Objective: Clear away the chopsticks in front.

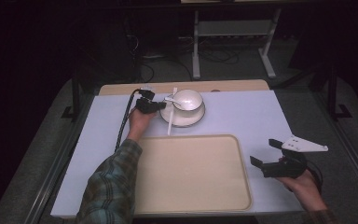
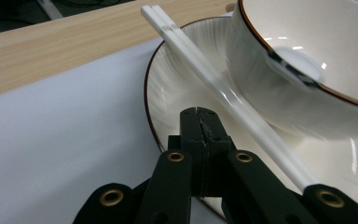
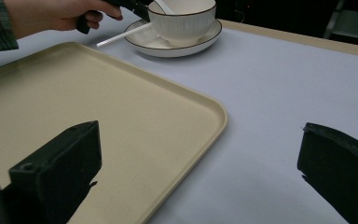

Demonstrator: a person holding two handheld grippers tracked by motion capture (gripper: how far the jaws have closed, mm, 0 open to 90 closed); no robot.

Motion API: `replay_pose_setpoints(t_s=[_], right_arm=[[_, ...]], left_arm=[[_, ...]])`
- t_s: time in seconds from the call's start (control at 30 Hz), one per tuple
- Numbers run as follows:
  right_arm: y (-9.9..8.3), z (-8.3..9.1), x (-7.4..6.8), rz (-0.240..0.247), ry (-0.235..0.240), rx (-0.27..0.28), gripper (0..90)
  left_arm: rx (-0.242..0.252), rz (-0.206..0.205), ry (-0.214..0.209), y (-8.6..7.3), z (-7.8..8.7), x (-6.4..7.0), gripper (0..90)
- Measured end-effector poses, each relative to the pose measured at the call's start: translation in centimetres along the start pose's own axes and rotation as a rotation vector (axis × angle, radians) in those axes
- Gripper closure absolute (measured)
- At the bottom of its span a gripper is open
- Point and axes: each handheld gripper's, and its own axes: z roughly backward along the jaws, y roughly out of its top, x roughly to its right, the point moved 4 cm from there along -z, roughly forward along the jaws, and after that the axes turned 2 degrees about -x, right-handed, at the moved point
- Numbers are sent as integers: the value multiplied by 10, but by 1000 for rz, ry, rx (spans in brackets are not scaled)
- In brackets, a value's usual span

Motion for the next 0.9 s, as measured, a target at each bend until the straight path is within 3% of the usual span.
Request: replay_pose_setpoints(t_s=[0.13, 0.4, 0.47, 0.67, 0.9], right_arm=[[0, 0, 0, 5, -1, 0, 0], [1, -1, -2, 13, -7, -7, 0], [1, -1, -2, 15, -9, -8, 0], [0, -1, -1, 15, -13, -11, 0], [0, 0, 0, 14, -16, -11, 0]], left_arm=[[-1, 14, -12, -5, 11, 4, 898], [-28, -20, -40, -14, 37, 23, 898], [-22, -18, -73, -15, 45, 32, 898], [-34, -43, -101, -16, 51, 48, 898], [-61, -80, -144, -21, 44, 72, 898]])
